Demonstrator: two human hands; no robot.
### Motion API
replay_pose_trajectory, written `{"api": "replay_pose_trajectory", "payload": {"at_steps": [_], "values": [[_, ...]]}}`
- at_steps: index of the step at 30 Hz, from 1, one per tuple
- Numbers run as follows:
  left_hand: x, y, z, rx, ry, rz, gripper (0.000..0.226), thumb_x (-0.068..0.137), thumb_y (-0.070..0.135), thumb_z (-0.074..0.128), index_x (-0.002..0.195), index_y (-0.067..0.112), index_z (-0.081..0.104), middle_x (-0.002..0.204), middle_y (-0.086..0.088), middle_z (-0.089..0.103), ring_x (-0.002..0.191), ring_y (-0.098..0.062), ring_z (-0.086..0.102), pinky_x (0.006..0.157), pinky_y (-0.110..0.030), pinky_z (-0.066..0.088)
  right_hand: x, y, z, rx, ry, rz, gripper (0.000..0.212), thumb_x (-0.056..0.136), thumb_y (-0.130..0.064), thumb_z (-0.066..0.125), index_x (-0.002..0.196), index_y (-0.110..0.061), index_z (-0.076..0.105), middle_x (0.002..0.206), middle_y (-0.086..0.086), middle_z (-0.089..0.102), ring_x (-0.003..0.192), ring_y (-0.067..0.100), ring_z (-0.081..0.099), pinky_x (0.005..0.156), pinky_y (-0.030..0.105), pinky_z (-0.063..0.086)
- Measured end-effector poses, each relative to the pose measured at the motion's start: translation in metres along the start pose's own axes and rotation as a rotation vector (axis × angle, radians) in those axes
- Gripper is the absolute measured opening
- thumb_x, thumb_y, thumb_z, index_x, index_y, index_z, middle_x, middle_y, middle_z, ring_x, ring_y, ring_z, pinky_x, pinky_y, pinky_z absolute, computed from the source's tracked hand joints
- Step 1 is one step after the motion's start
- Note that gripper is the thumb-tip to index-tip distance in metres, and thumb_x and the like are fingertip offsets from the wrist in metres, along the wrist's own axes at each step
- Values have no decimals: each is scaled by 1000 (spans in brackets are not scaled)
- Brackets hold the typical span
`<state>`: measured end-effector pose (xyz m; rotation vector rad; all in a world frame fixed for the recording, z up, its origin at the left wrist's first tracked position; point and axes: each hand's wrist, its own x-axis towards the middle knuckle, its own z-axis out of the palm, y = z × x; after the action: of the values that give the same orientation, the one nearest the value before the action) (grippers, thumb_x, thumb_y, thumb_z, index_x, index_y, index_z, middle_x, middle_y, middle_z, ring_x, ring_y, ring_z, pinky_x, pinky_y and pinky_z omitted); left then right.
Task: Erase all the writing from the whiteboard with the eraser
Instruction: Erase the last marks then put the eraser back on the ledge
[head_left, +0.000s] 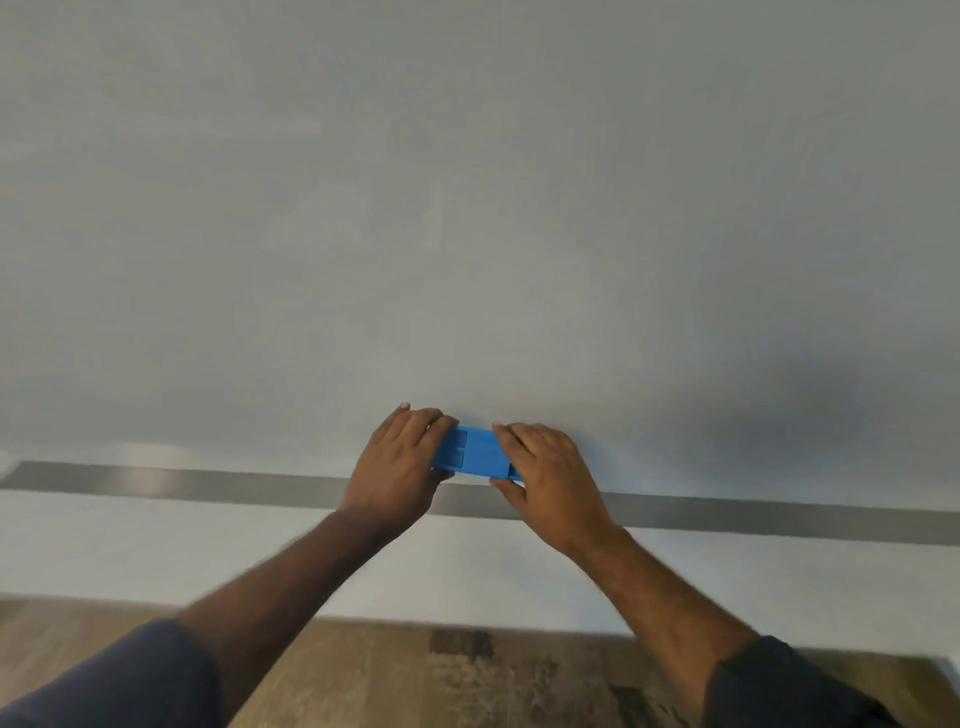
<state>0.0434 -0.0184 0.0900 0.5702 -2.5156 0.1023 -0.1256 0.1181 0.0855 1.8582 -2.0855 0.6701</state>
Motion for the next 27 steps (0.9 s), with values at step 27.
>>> {"api": "replay_pose_trajectory", "payload": {"at_steps": [27], "values": [[-70, -96, 81, -179, -384, -275, 61, 82, 25, 80, 136, 17, 55, 131, -2, 60, 117, -23, 55, 109, -39, 45, 18, -64, 145, -161, -219, 216, 59, 70, -30, 82, 123, -15, 59, 114, 1, 63, 105, 24, 59, 96, 38, 48]]}}
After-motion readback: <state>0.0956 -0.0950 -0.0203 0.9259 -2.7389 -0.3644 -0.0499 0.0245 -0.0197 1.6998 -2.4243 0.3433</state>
